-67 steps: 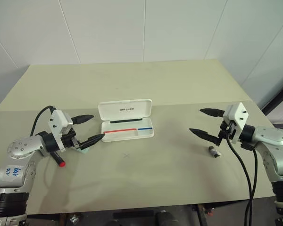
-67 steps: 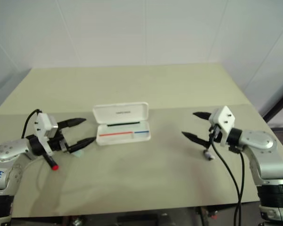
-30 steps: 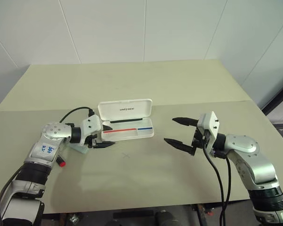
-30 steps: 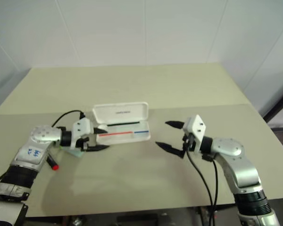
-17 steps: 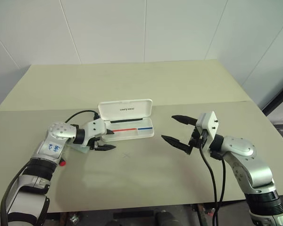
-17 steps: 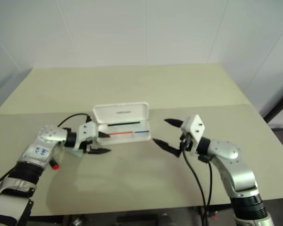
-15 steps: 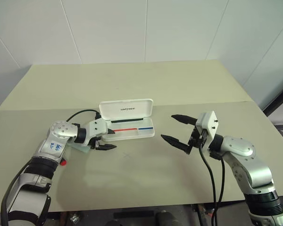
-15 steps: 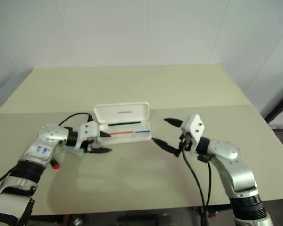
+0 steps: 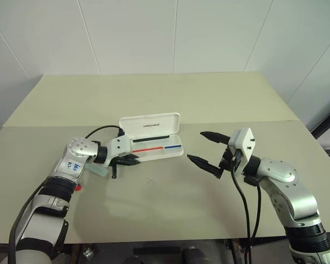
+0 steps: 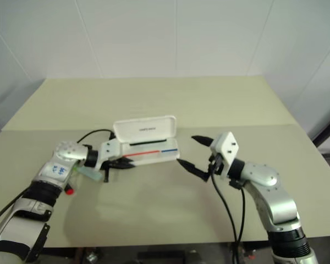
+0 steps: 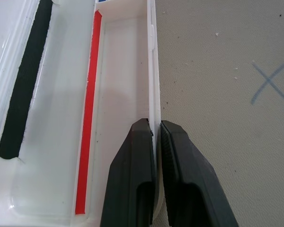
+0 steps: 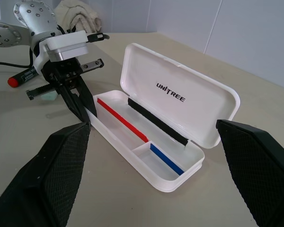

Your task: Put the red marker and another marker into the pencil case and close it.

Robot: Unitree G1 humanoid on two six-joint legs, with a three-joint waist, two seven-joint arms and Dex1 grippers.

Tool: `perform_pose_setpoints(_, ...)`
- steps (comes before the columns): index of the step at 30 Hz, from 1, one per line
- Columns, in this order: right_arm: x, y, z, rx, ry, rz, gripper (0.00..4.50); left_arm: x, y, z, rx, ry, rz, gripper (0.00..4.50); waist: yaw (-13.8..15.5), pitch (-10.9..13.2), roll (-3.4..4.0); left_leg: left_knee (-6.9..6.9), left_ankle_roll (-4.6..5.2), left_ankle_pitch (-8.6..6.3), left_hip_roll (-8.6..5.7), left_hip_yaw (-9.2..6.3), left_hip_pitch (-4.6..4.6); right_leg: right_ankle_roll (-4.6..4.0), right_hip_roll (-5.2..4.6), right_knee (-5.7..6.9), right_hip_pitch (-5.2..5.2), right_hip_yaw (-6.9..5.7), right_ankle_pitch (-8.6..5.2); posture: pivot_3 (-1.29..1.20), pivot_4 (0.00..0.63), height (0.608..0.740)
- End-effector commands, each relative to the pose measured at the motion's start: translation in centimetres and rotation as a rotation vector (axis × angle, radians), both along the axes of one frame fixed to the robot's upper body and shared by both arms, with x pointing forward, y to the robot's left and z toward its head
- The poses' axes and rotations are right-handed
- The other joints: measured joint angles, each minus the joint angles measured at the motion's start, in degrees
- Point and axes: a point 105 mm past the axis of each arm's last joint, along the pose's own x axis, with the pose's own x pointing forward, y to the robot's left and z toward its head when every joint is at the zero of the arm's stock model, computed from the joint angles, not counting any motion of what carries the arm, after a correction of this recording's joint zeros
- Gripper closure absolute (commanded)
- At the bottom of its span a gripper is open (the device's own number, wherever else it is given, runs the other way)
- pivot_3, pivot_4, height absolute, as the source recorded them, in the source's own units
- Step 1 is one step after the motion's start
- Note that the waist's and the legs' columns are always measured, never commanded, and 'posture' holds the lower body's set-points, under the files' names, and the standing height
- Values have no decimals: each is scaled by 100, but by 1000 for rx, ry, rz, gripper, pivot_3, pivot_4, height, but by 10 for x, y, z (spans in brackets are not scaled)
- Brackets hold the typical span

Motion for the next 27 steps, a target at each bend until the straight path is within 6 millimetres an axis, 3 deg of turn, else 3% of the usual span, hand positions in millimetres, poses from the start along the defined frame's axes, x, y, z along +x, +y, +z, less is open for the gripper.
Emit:
perform_pose_setpoints(1,-5,-3,16,7,-56,5,0,-5,-9,0,22,-3,-54,4496,0,0,0,0,0,0,0,0,0,0,0,0,0,0,0,0,150,740)
perform_pose_setpoints(9,-2,-11,11,-14,-35,-6,0,-32,-20,4,46,3,-152,4496,12,0,0,-20,0,0,3,-1,-7,0,-3,-19,-4,-2,0,0,150,740)
perform_pose_setpoints(19,-2,-16,5,-24,-15,-8,0,-74,-14,-8,92,37,-180,4496,-14,0,0,-21,0,0,8,1,-2,-1,2,-16,-3,-1,-1,0,150,740)
perform_pose_setpoints(27,-1,-15,3,-16,-12,-12,0,-83,-6,-9,100,31,-108,4496,-28,0,0,-21,0,0,8,2,-1,-1,2,-19,-1,0,-1,0,150,740)
